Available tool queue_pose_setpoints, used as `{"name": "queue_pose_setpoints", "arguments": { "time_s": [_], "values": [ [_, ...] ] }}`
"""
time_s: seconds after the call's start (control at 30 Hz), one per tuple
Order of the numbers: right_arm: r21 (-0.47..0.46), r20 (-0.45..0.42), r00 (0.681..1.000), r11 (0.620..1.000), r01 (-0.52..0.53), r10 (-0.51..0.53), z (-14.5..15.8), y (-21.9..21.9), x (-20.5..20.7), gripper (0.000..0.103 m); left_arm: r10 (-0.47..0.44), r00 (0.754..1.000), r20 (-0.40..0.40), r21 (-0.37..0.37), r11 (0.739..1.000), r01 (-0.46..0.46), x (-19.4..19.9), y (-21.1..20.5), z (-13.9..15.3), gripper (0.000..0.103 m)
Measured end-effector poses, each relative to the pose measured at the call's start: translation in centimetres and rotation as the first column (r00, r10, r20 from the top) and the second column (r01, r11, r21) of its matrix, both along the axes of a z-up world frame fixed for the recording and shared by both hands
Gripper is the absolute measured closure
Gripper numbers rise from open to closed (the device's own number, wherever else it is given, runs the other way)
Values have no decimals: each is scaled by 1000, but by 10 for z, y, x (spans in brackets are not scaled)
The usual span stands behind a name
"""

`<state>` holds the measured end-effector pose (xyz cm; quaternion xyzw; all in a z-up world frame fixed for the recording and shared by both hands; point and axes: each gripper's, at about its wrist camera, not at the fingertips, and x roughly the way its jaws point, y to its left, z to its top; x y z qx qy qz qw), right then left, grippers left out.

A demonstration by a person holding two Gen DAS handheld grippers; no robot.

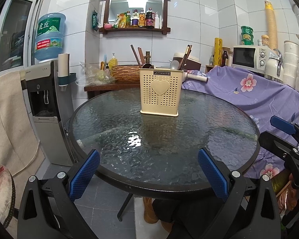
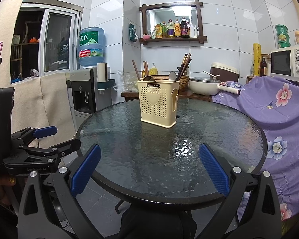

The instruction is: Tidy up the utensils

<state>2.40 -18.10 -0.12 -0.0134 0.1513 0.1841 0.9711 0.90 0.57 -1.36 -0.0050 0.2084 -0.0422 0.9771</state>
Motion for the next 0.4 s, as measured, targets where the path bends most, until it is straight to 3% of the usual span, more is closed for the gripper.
{"name": "queue_pose_setpoints", "arguments": {
  "time_s": [0.4],
  "values": [
    [0, -1, 1000, 1000, -1, 1, 0, -1, 0, 6, 4, 1000, 0, 19, 1000, -4, 0, 0, 0, 6]
  ]
}}
